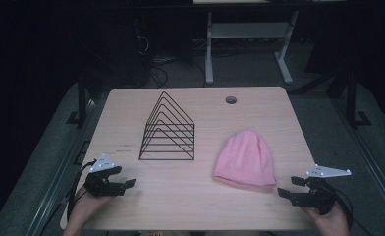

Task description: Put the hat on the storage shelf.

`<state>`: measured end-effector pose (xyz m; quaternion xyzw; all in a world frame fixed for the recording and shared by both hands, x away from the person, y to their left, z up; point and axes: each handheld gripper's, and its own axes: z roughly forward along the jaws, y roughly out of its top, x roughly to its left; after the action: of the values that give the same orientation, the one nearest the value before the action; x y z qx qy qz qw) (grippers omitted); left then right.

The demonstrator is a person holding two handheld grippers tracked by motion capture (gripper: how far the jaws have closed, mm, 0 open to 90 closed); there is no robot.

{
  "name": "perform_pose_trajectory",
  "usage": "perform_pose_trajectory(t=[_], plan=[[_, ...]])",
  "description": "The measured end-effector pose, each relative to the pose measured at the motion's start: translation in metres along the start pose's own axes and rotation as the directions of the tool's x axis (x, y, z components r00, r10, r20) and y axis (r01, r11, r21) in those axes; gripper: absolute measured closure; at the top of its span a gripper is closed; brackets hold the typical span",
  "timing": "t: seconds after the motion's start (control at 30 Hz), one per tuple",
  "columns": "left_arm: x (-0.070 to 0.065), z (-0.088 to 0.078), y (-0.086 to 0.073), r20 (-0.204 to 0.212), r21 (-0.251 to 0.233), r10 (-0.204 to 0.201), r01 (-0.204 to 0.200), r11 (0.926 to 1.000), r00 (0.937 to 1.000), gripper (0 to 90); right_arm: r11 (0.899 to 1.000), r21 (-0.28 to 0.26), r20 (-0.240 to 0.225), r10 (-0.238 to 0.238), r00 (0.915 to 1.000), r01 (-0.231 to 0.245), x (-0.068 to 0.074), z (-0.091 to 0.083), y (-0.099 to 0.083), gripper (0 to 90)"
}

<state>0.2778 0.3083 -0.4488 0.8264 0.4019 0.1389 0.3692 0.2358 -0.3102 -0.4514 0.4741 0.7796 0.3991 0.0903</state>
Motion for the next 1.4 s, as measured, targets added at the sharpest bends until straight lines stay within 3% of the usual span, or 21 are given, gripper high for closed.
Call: perform_pose_trajectory(t=[0.23, 0.43, 0.63, 0.93, 1.13, 1.4], plan=[[0.002, 0.001, -0.001, 0.005, 0.004, -0.009, 0.009, 1.0000, 1.0000, 22.9, 1.000, -0.002, -0.005, -0.006, 1.0000, 0.006, 0.002, 0.002, 0.006, 21.2], [0.004, 0.002, -0.002, 0.003, 0.007, -0.009, 0.008, 0.9999, 1.0000, 22.8, 1.000, -0.002, -0.036, 0.001, 0.9993, -0.001, -0.002, 0.006, 0.017, 20.3], [0.004, 0.003, 0.001, 0.002, 0.004, -0.007, 0.007, 1.0000, 1.0000, 22.9, 0.999, 0.031, -0.066, -0.028, 0.9975, 0.030, -0.005, 0.018, 0.037, 19.2], [0.004, 0.005, 0.000, -0.001, 0.010, -0.010, 0.010, 0.9999, 0.9999, 22.8, 0.998, 0.046, -0.128, -0.035, 0.9911, 0.041, -0.010, 0.029, 0.065, 20.0], [0.002, 0.003, -0.001, -0.001, -0.003, -0.031, 0.031, 0.9995, 0.9995, 22.8, 0.997, 0.062, -0.137, -0.047, 0.9895, 0.055, -0.017, 0.035, 0.086, 20.0], [0.001, 0.000, -0.002, -0.003, 0.000, -0.024, 0.024, 0.9997, 0.9997, 22.8, 0.995, 0.085, -0.139, -0.035, 0.9897, 0.047, -0.027, 0.043, 0.111, 20.4]])
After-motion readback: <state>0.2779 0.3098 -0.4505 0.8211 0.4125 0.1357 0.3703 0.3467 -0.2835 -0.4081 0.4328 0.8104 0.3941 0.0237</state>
